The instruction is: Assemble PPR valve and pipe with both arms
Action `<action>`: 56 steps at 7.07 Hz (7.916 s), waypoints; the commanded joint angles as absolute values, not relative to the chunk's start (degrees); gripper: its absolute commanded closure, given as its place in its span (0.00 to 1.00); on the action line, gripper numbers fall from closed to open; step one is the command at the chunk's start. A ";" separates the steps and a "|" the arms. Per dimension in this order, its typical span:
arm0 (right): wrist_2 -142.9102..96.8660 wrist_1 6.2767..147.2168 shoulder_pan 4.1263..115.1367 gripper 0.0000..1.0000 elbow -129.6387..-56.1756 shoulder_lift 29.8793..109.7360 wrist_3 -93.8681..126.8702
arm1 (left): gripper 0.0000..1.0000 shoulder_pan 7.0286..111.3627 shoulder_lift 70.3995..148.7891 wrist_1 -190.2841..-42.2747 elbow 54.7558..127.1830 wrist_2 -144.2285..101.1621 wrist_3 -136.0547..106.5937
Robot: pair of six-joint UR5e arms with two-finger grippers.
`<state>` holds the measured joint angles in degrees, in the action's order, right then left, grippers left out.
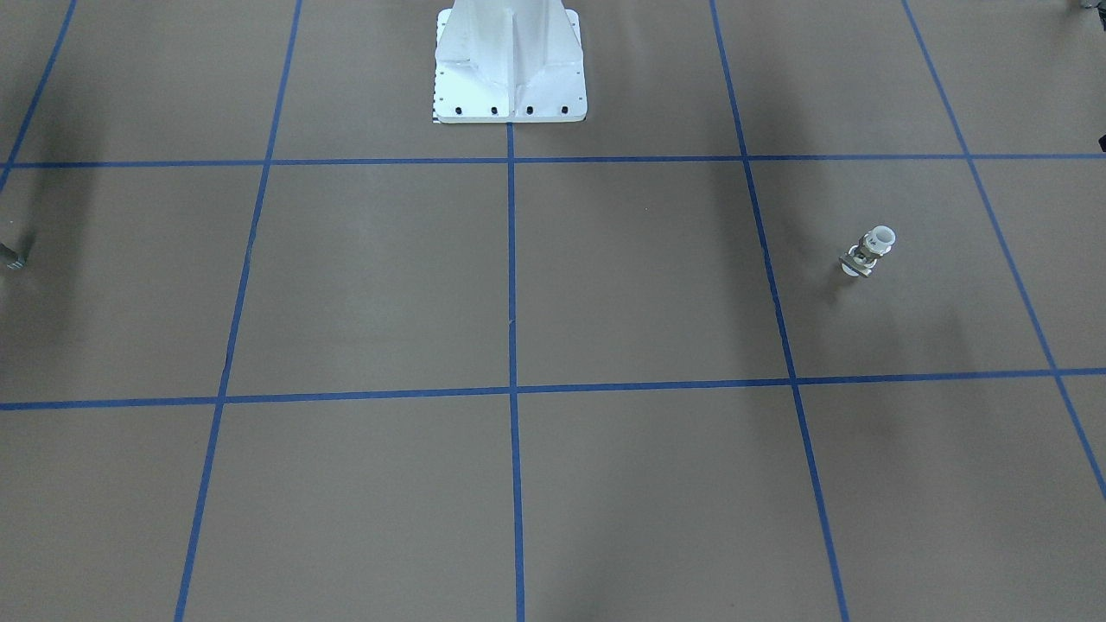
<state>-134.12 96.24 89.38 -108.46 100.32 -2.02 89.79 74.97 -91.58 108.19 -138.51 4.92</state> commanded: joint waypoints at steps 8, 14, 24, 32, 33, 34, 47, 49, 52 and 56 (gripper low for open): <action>-134.73 96.15 89.38 0.00 -108.73 95.11 -1.76 | 0.00 89.47 84.52 -95.61 108.55 -136.49 4.22; -134.30 96.06 89.38 0.00 -109.42 94.92 0.00 | 0.00 73.62 86.22 -115.56 107.84 -132.10 -22.18; -134.21 95.98 89.38 0.00 -109.16 95.45 -0.18 | 0.01 47.64 84.46 -117.25 106.62 -115.22 -43.51; -134.21 95.98 89.38 0.00 -109.51 95.19 -0.26 | 1.00 46.93 82.88 -117.60 107.04 -115.31 -43.15; -134.21 95.98 89.38 0.00 -109.51 95.19 -0.18 | 1.00 46.93 82.79 -117.25 109.31 -115.66 -43.24; -134.30 95.98 89.38 0.00 -109.51 95.19 -0.18 | 1.00 47.02 83.49 -115.07 111.60 -116.01 -43.59; -134.21 96.06 89.38 0.00 -108.98 94.92 -0.18 | 0.90 31.38 148.10 -90.18 73.21 -108.99 -77.52; -134.21 96.06 89.38 0.00 -108.90 94.83 -0.09 | 0.75 31.29 148.10 -90.09 73.30 -108.72 -77.08; -134.21 96.06 89.38 0.00 -108.98 94.83 -0.09 | 0.13 31.29 147.92 -90.09 73.39 -108.63 -75.60; -134.21 96.06 89.38 0.00 -108.98 94.83 -0.09 | 0.00 31.29 147.92 -90.09 73.56 -107.84 -74.53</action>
<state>-134.21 96.06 89.38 -108.97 94.83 -0.09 31.29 147.92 -90.08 73.47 -107.92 -74.62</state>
